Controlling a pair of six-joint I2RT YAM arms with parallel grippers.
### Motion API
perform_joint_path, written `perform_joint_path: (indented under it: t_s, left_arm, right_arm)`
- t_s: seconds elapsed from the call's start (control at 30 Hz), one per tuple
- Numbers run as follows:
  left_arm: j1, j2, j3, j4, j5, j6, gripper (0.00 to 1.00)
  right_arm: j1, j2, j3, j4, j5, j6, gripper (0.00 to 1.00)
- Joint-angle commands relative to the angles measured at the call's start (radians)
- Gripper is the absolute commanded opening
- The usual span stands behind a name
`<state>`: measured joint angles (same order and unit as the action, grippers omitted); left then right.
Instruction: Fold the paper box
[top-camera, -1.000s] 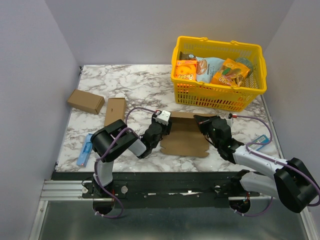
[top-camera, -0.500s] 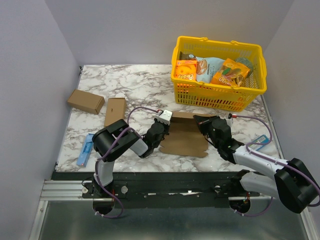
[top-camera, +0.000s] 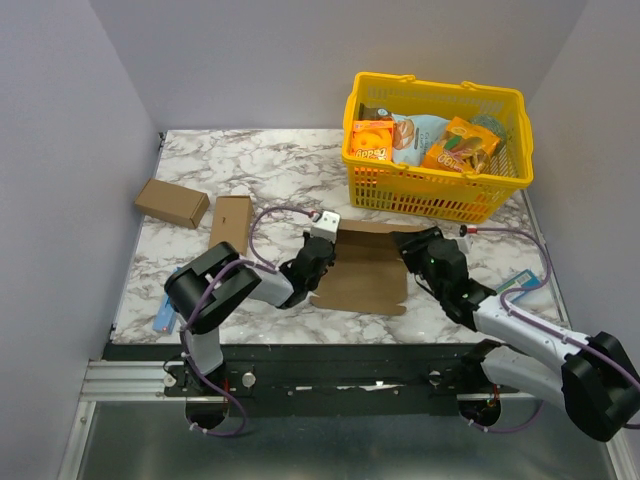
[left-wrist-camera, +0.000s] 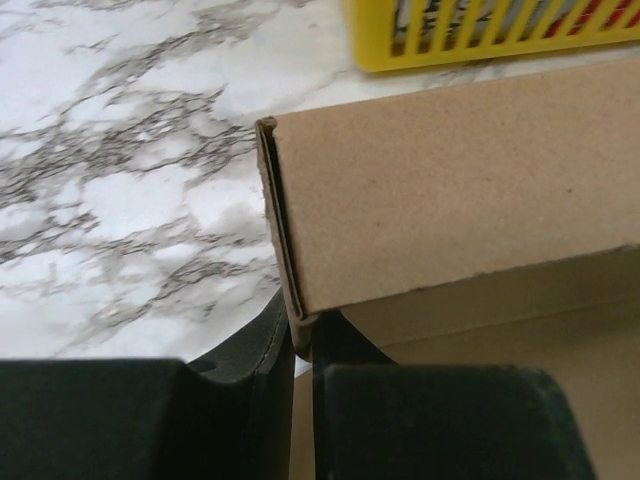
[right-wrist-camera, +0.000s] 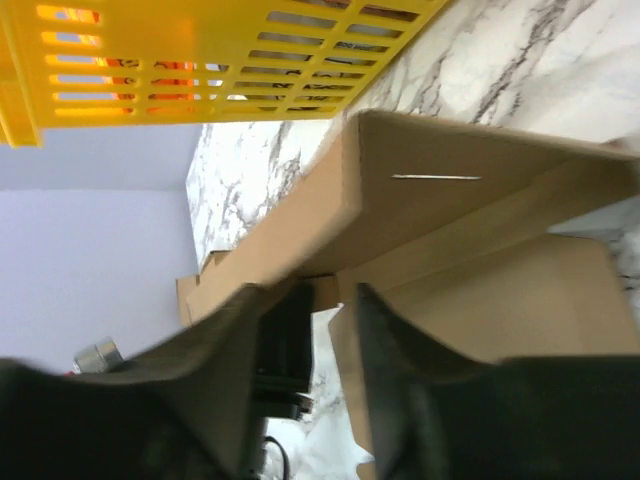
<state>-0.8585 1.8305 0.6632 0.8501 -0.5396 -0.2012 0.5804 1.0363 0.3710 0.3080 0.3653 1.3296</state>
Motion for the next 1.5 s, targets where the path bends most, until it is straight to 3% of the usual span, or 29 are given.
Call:
perform_joint_path:
  t_s: [0.0,0.23,0.4,0.73,1.17,1.47]
  left_arm:
    - [0.05,-0.121,0.003,-0.322,-0.036,-0.061,0.0]
    - [0.05,-0.25,-0.066,-0.437,-0.028,-0.04,0.0]
    - [0.05,-0.274,-0.129,-0.405,-0.022,-0.061,0.0]
    - [0.039,-0.292,-0.171,-0.355,-0.074,-0.076,0.0]
    - [0.021,-0.29,-0.192,-0.329,-0.125,-0.076,0.0]
    - [0.006,-0.28,-0.185,-0.329,-0.137,-0.072,0.0]
  right_arm:
    - [-0.008,-0.102,0.045,-0.179,0.006,-0.269,0.65]
    - [-0.008,-0.254,0.192,-0.463,-0.178,-0.5,0.79]
    - [-0.03,-0.151,0.389,-0.696,-0.262,-0.584,0.82]
    - [-0.036,0.079,0.618,-0.783,-0.313,-0.796,0.66]
    - [-0.007,0.232,0.736,-0.805,-0.307,-0.909,0.62]
    - [0.002,0.317,0.784,-0.837,-0.247,-0.9,0.63]
